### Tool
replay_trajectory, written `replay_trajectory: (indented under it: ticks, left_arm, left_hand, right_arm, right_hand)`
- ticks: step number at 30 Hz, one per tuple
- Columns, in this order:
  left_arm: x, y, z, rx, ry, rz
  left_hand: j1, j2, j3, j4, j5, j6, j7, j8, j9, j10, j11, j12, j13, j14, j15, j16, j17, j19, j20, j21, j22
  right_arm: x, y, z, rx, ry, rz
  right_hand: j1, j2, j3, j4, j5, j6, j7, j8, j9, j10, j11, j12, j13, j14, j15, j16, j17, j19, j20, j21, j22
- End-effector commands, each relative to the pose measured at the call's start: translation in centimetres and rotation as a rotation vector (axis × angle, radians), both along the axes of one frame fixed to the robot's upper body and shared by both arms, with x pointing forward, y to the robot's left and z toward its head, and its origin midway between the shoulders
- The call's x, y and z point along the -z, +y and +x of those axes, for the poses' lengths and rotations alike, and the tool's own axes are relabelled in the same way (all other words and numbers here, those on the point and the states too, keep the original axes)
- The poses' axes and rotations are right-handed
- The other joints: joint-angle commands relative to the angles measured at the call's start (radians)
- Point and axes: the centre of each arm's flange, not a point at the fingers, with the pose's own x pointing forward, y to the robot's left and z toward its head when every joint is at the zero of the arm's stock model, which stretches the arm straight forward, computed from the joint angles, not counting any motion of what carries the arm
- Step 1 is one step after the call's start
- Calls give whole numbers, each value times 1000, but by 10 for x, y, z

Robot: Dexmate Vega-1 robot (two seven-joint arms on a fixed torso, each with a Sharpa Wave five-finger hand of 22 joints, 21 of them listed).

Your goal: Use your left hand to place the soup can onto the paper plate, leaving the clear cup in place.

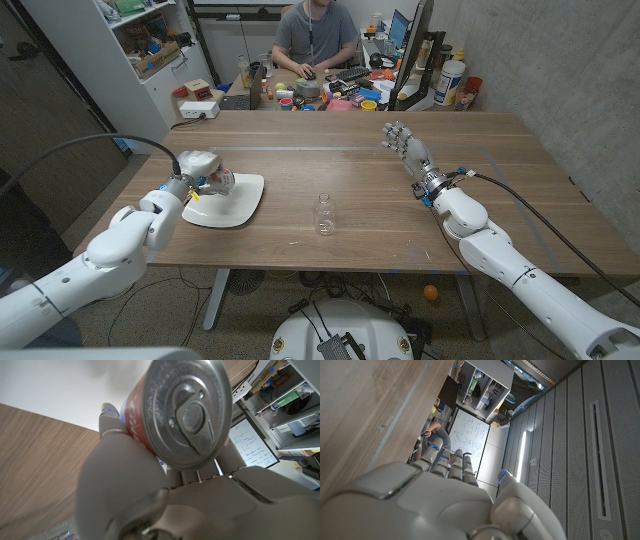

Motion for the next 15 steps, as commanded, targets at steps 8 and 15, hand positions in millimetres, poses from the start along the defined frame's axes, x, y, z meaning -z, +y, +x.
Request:
replay_trajectory:
  ticks: [8, 15]
  left_arm:
    - [14, -1, 23, -29, -28, 13]
    - [21, 1, 30, -44, -43, 18]
  left_hand:
    - [176, 186, -4, 0, -2, 216, -145, 9, 2, 274, -264, -5, 2, 255, -269, 4, 6, 3, -34, 1, 3]
    - [175, 187, -6, 2, -2, 217, -146, 9, 1, 277, -264, -7, 3, 255, -269, 3, 6, 3, -34, 2, 3]
  right_arm:
    - [4, -3, -3, 13, 4, 3]
    - [4, -2, -2, 16, 8, 6]
  right_hand:
    - [-5, 56, 6, 2, 1, 2, 3, -2, 3, 4, -5, -3, 3, 9, -3, -1, 4, 4, -1, -6, 6]
    - [-5, 56, 6, 2, 1, 1, 3, -2, 3, 4, -5, -3, 3, 9, -2, -2, 4, 5, 0, -8, 6]
